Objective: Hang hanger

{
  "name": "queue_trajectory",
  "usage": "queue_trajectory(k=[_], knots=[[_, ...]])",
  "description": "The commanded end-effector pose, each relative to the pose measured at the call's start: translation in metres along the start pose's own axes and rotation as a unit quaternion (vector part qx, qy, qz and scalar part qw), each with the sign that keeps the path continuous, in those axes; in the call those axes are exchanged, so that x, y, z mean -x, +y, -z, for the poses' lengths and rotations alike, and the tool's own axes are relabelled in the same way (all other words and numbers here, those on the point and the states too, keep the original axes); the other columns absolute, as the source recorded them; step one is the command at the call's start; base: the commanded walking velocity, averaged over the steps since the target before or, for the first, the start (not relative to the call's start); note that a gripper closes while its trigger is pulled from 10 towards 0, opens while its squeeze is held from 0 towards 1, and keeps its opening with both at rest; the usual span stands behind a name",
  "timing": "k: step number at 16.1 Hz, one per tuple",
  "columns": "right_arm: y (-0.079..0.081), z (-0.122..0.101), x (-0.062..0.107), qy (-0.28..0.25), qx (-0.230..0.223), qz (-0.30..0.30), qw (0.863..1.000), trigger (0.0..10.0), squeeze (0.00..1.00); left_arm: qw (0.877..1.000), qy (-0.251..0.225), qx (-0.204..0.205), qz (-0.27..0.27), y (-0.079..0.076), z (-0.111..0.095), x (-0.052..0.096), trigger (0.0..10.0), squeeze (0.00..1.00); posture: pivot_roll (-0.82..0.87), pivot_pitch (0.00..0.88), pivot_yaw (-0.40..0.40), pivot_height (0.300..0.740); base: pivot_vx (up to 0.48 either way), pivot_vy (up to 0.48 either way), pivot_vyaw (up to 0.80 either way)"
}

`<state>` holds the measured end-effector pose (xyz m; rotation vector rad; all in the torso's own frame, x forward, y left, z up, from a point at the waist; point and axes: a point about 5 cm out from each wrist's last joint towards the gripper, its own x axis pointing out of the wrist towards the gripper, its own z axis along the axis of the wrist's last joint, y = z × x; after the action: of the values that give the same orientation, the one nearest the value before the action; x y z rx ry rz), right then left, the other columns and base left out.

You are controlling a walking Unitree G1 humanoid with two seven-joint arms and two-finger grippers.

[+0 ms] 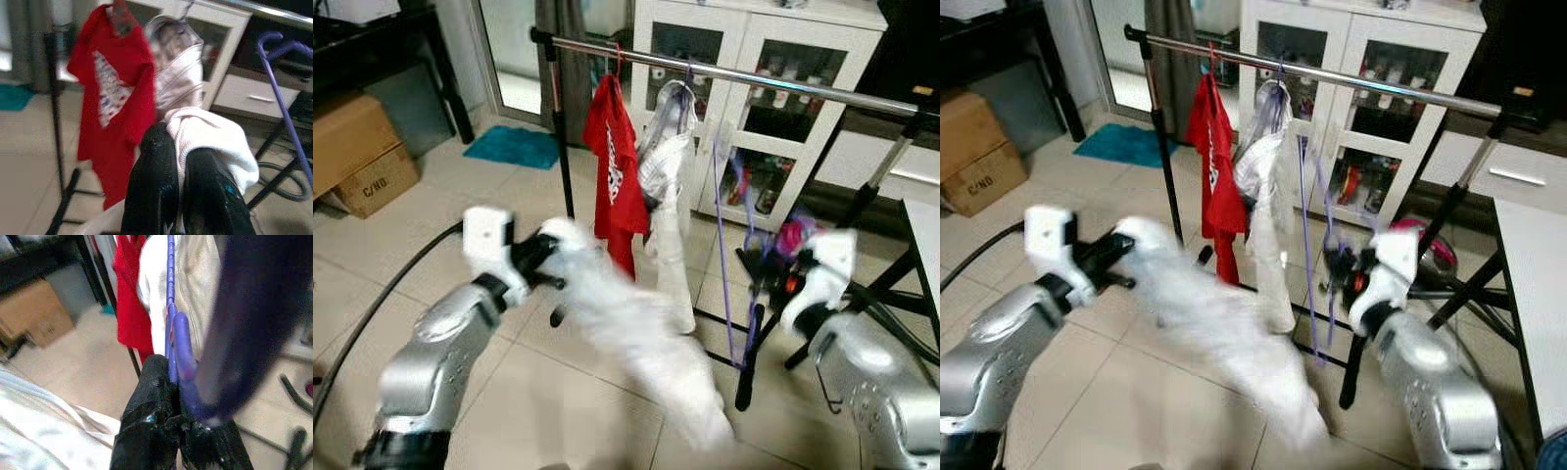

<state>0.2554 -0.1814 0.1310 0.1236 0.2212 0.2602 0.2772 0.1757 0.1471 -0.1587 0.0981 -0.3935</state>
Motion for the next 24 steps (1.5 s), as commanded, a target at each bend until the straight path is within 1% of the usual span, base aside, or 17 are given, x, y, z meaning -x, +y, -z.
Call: queue_trajectory(k=[1,2,3,5,7,9,11,13,14,15,16,18,19,20,22,23,24], knots=[[0.005,-0.01,0.005,-0.024,0.015,0.003,1.0,10.0,0.0,0.999,-0.029,-0.012,-0.011,-0.002,-0.013,0.004,6.0,0.0,0.07,0.0,-0.001,0.74,0.0,0.0,-0.8],[0.008,-0.008,0.01,-0.027,0.033,0.006,0.999,10.0,0.0,0.999,-0.033,-0.006,-0.023,0.0,-0.011,0.008,10.0,0.0,0.06,0.0,0.009,0.74,0.0,0.0,-0.8],[0.015,-0.005,0.02,-0.034,0.049,0.013,0.998,10.0,0.0,0.998,-0.023,0.006,-0.054,0.002,-0.004,0.013,10.0,0.0,0.05,0.0,0.015,0.74,0.0,0.0,-0.8],[0.019,-0.004,0.024,-0.038,0.046,0.019,0.998,10.0,0.0,0.997,-0.01,0.044,-0.06,-0.004,0.005,0.016,10.0,0.0,0.04,0.0,0.015,0.74,0.0,0.0,-0.8],[0.019,-0.01,0.022,-0.048,0.067,0.038,0.996,10.0,0.0,0.997,-0.005,0.022,-0.075,-0.011,0.009,0.017,10.0,0.0,0.04,0.0,0.0,0.74,0.0,0.0,-0.4],[0.018,-0.018,0.022,-0.07,0.097,0.055,0.991,10.0,0.0,0.991,-0.065,0.024,-0.114,-0.012,0.005,0.018,10.0,0.0,0.05,0.0,-0.008,0.74,0.0,0.0,0.0],[0.018,-0.025,0.023,-0.087,0.087,0.055,0.991,10.0,0.0,0.982,-0.106,0.031,-0.153,-0.009,0.001,0.021,10.0,0.0,0.05,0.0,-0.026,0.74,0.0,0.0,-0.4],[0.018,-0.028,0.022,-0.09,0.084,0.06,0.991,10.0,0.0,0.977,-0.114,0.018,-0.178,-0.006,-0.008,0.025,10.0,0.0,0.07,0.0,-0.046,0.74,0.0,0.0,-0.8],[0.02,-0.026,0.021,-0.088,0.041,0.058,0.994,10.0,0.0,0.991,-0.051,-0.018,-0.119,-0.01,-0.003,0.027,10.0,0.0,0.07,0.0,-0.047,0.74,0.0,0.0,-0.8],[0.021,-0.026,0.02,-0.09,0.024,0.061,0.994,10.0,0.0,0.995,-0.043,-0.014,-0.087,-0.015,-0.002,0.029,10.0,0.0,0.07,0.0,-0.045,0.74,0.0,0.0,-0.8],[0.017,-0.031,0.02,-0.118,0.033,0.1,0.988,10.0,0.0,0.997,-0.032,-0.002,-0.075,-0.02,0.001,0.029,10.0,0.0,0.07,0.0,-0.039,0.74,0.0,0.0,-0.8],[0.017,-0.022,0.02,-0.073,0.028,0.079,0.994,10.0,0.0,0.997,-0.018,-0.03,-0.071,-0.026,0.002,0.024,10.0,0.0,0.06,0.005,-0.037,0.74,0.0,0.0,-0.8],[0.017,-0.021,0.021,-0.069,0.024,0.075,0.994,10.0,0.0,0.997,-0.015,-0.03,-0.072,-0.027,0.003,0.024,10.0,0.0,0.06,0.005,-0.037,0.74,0.0,0.0,-0.8],[0.017,-0.016,0.022,-0.046,0.017,0.074,0.996,10.0,0.0,0.997,0.017,-0.02,-0.07,-0.027,0.009,0.025,10.0,0.0,0.06,0.002,-0.033,0.74,0.0,0.0,-0.8],[0.011,-0.003,0.02,-0.012,0.013,0.099,0.995,10.0,0.0,0.998,0.011,-0.033,-0.059,-0.026,0.005,0.024,10.0,0.0,0.07,0.0,-0.045,0.74,0.0,0.0,-0.4],[0.011,-0.003,0.019,-0.013,-0.018,0.103,0.994,10.0,0.0,0.998,-0.006,-0.037,-0.047,-0.027,-0.001,0.023,10.0,0.0,0.07,0.004,-0.046,0.74,0.0,0.289,0.0],[0.011,-0.002,0.018,-0.005,-0.01,0.1,0.995,10.0,0.0,0.997,-0.009,-0.041,-0.063,-0.024,-0.002,0.024,10.0,0.0,0.08,0.003,-0.044,0.74,0.0,0.368,0.0]])
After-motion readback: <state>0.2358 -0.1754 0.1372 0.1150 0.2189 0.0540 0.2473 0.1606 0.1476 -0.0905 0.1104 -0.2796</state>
